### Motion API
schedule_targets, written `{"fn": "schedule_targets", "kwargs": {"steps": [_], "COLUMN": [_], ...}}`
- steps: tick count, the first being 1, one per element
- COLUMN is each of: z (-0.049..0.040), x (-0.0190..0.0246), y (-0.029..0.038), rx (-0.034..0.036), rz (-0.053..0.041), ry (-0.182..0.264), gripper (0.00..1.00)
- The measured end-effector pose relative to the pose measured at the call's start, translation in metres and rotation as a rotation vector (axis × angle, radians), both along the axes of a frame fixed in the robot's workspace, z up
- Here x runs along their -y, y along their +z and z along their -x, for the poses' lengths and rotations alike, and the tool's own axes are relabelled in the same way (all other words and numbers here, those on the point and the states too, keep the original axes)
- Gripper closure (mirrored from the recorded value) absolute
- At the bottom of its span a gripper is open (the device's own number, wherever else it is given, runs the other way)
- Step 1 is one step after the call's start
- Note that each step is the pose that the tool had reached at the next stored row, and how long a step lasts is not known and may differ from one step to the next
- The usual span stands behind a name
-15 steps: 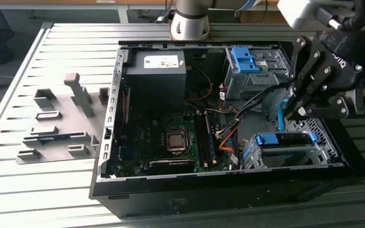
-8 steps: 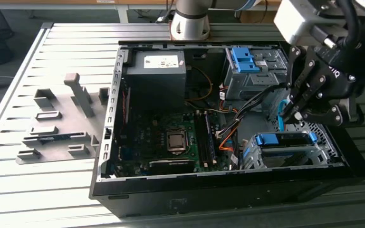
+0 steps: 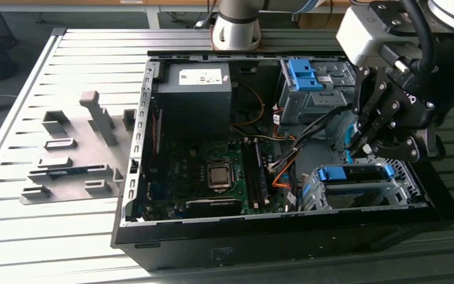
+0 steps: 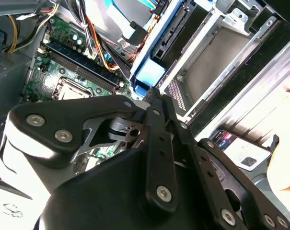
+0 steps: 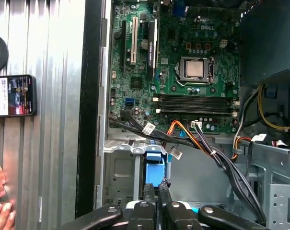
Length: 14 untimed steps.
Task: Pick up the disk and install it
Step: 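Insert the disk into the insertion slot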
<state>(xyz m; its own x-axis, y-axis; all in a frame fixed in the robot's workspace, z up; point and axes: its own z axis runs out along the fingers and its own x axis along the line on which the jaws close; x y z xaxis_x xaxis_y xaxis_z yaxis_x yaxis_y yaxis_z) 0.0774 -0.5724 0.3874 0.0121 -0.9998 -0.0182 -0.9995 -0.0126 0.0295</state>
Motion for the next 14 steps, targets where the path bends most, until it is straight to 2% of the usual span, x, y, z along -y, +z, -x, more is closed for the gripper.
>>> {"fn": "schedule_targets", "kwargs": {"steps": [3, 4, 6, 12, 14], "z": [0.0000, 0.0000, 0.0000, 0.0000, 0.0000], "x": [0.0000, 0.0000, 0.0000, 0.0000, 0.0000], "y": [-0.0001, -0.0001, -0.0008, -0.0107, -0.0113], "rx": [0.0001, 0.0001, 0.0001, 0.0001, 0.0000], "rz": [-0.0002, -0.0002, -0.0005, -0.0003, 0.0000], "ry": [0.000, 0.000, 0.000, 0.000, 0.000], "gripper": [0.84, 0.89, 0.89, 0.89, 0.89]}}
